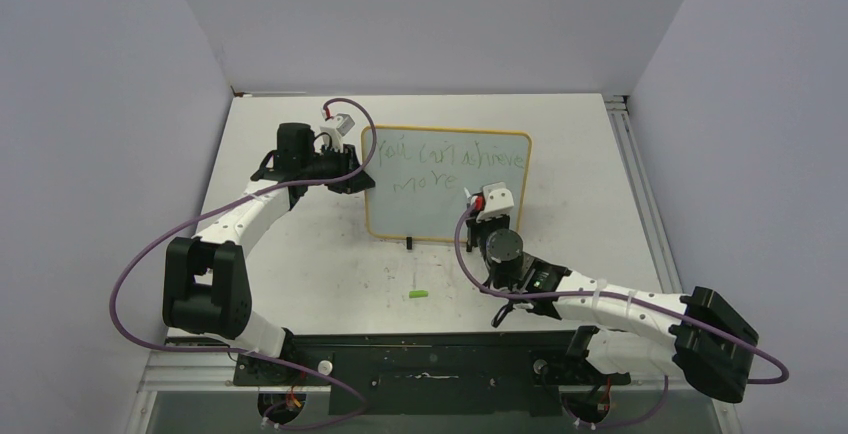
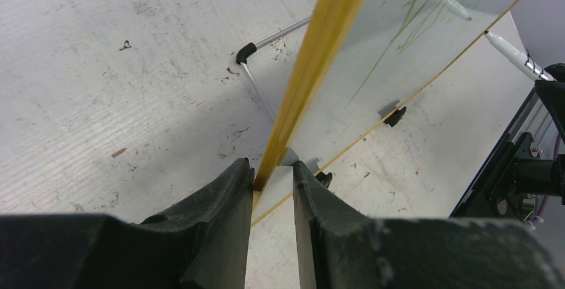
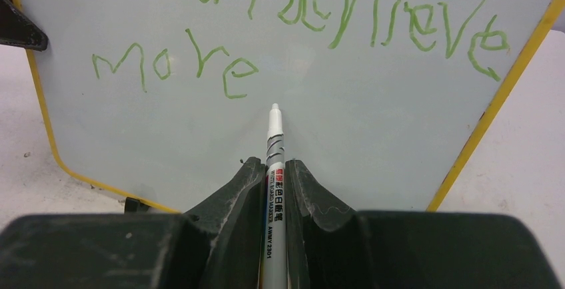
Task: Write a sentence on the whiteboard
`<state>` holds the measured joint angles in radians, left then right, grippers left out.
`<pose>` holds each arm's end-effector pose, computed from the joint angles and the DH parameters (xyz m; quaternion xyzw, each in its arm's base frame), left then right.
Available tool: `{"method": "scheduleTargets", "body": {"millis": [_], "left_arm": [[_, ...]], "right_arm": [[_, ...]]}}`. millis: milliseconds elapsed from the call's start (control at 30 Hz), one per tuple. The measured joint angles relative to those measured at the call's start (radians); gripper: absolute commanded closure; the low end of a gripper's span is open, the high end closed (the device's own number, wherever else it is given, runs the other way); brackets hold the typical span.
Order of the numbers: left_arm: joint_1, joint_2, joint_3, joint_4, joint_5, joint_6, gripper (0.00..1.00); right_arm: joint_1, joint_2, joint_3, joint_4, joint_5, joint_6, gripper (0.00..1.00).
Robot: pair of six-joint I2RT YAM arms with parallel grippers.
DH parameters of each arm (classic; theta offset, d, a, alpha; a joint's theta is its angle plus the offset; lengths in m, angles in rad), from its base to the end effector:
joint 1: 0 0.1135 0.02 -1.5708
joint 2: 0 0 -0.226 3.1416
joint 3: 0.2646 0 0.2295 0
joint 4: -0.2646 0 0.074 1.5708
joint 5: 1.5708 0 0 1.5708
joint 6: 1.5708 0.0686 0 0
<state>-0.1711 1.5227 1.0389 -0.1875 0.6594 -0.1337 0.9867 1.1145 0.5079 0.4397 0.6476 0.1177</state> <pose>0.3215 -0.0982 0.2096 0.1567 0.8493 -0.3506 0.3623 0.1799 0.1970 0.2180 -0.1184 0.7431 0.1143 0.6486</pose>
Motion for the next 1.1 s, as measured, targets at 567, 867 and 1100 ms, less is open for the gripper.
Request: {"method": "scheduleTargets", "body": {"millis": [567, 867, 1100], "left_arm": [[0.000, 0.000, 0.000, 0.000, -0.001, 0.000, 0.75], [0.000, 0.000, 0.000, 0.000, -0.001, 0.000, 0.75], [0.000, 0.000, 0.000, 0.000, 0.000, 0.000, 0.66]], "right_arm": [[-0.025, 0.024, 0.000, 0.003, -0.016, 0.008, 0.95], [-0.033, 0.016, -0.003, 0.003, -0.045, 0.018, 0.95], [-0.013, -0.146, -0.010, -0.033, -0.106, 0.003, 0.95]]}}
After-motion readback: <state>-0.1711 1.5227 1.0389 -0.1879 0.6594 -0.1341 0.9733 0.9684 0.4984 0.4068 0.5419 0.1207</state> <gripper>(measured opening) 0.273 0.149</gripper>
